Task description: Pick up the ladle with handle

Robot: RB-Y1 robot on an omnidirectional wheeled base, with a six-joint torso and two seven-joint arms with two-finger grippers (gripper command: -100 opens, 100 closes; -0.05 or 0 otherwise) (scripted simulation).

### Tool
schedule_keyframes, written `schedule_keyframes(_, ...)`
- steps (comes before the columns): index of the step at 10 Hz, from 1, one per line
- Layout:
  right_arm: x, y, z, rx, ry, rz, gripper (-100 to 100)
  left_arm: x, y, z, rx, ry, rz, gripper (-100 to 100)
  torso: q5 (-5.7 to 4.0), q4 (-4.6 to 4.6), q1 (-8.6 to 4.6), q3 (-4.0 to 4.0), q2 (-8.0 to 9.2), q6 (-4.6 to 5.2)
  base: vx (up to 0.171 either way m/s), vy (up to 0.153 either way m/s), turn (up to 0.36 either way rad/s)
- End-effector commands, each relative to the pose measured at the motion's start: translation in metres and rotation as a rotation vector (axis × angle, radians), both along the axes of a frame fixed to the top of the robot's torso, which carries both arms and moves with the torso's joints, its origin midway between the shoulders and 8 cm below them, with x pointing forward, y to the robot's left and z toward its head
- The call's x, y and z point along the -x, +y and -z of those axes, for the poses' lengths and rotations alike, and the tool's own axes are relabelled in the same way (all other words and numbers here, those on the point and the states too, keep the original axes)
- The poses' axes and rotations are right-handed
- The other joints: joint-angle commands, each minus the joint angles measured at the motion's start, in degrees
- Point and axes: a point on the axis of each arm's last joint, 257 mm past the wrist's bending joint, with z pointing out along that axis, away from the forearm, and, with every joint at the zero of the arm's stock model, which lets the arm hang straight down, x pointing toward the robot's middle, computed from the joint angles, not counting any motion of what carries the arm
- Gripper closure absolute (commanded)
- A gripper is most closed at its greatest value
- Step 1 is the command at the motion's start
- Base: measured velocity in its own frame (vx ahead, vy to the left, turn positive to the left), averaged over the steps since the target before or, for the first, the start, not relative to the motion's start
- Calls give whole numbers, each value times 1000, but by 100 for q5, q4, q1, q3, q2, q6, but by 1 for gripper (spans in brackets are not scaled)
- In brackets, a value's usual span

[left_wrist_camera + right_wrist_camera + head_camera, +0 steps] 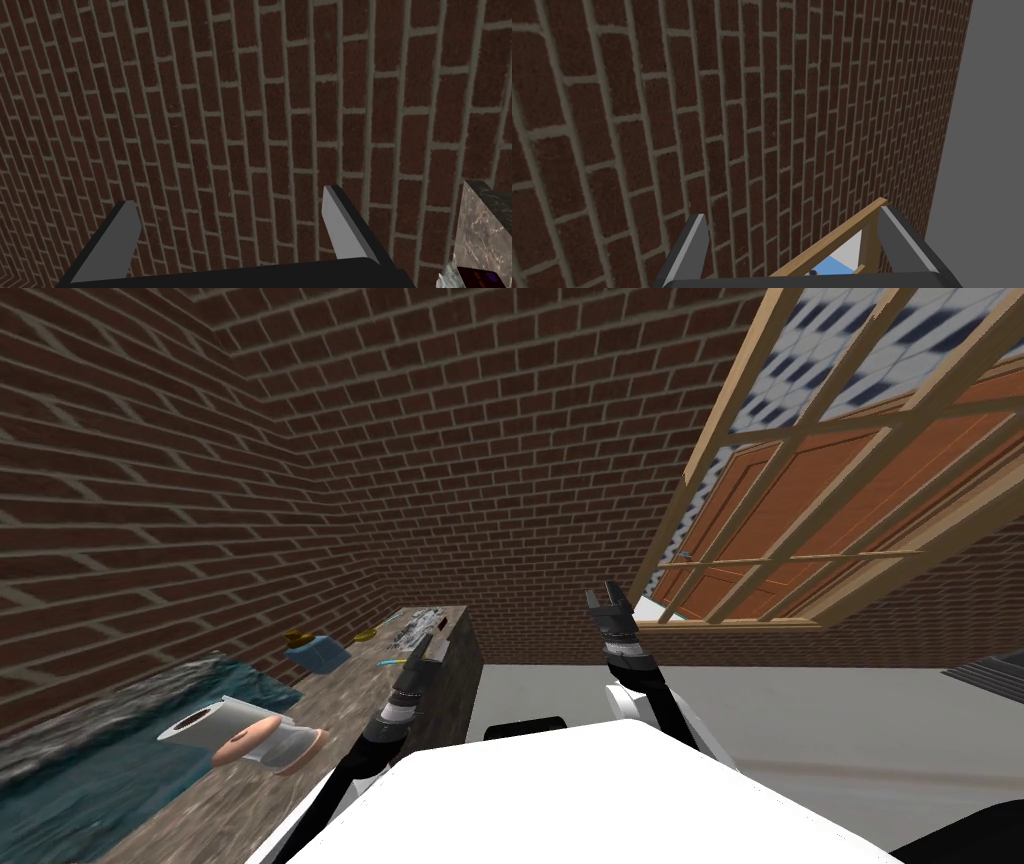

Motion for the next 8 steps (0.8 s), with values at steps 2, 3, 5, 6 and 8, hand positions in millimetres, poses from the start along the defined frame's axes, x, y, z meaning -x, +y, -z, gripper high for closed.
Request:
schedule_keyframes(2, 0, 0, 0, 0, 0, 0, 0, 5, 6, 16, -1, 54, 36, -100, -1, 0, -9, 1, 1, 0, 38, -87, -24)
schedule_keyframes(3, 0, 0, 0, 0, 0, 0, 0, 9, 12, 30, 21, 98, 48, -100, -1, 0, -2, 1, 1, 0, 49, -71, -42)
schedule_keyframes(5, 0, 0, 0, 0, 0, 0, 0, 15, 19, 45, 18, 151, 70, -100, 0, 0, 3, 0, 0, 0, 39, -77, -33)
schedule_keyframes(6, 0, 0, 0, 0, 0, 0, 0, 15, 19, 45, -3, 157, 82, -100, -1, 0, -5, 1, 2, 0, 23, -80, -18)
schedule_keyframes(8, 0, 0, 0, 0, 0, 0, 0, 21, 28, 61, -9, 213, 100, -100, -2, 1, -9, 3, 4, 0, 32, -85, -39)
